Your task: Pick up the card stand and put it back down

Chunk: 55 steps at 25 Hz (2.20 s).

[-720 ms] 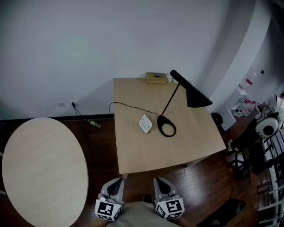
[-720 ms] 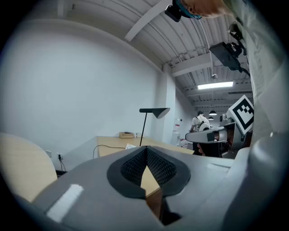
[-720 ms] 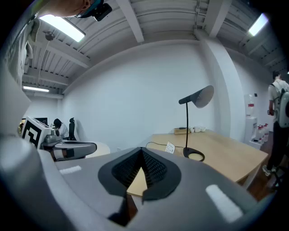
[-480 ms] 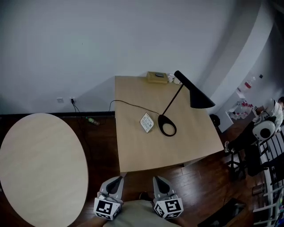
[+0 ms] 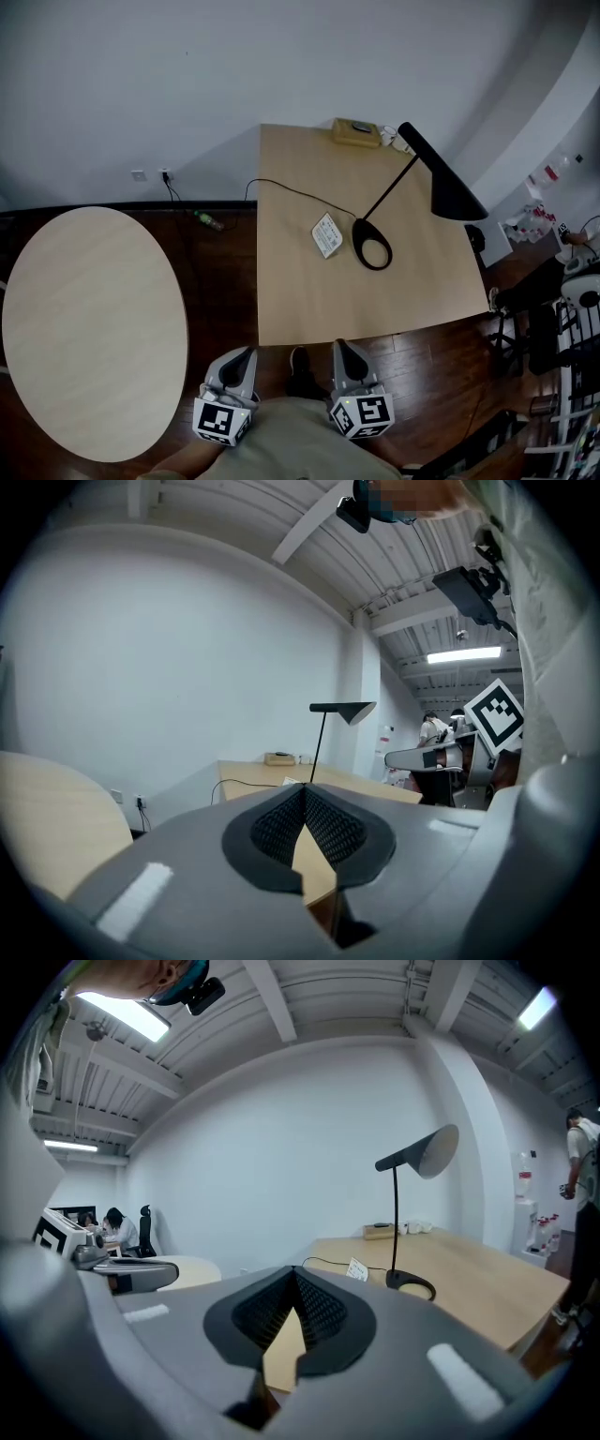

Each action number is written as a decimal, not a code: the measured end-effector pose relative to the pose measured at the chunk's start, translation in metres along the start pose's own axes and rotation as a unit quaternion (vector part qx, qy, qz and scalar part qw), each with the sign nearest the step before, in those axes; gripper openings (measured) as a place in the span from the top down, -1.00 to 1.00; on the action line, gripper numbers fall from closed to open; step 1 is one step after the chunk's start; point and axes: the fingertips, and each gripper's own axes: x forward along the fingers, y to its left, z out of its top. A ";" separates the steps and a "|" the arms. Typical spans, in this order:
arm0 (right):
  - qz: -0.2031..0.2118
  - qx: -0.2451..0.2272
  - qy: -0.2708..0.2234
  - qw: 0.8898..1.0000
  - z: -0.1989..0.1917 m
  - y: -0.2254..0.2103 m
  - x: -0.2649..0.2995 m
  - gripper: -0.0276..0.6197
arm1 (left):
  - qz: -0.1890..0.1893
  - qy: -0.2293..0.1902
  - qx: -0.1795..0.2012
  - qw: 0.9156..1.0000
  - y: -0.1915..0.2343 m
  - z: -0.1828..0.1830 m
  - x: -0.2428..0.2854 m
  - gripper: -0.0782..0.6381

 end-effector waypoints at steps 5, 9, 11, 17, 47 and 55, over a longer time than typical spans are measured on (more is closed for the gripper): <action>0.023 0.007 0.003 1.000 0.004 -0.050 0.047 0.91 | 0.046 0.005 0.005 0.999 0.006 0.005 0.050 0.77; 0.055 0.004 0.008 0.998 0.009 -0.090 0.084 0.91 | 0.070 0.015 0.013 0.997 -0.003 0.016 0.099 0.77; 0.071 0.001 0.011 0.997 0.009 -0.108 0.102 0.91 | 0.081 0.024 0.020 0.996 -0.008 0.019 0.121 0.77; 0.103 -0.027 0.018 0.994 0.005 -0.158 0.150 0.91 | 0.110 0.044 0.031 0.992 -0.024 0.017 0.166 0.77; 0.040 -0.022 0.190 0.981 -0.118 -0.211 0.330 0.78 | 0.123 0.028 0.034 0.991 0.043 0.047 0.179 0.78; 0.058 0.021 0.148 0.987 -0.085 -0.184 0.296 0.87 | 0.105 0.029 0.020 0.994 0.050 0.040 0.179 0.78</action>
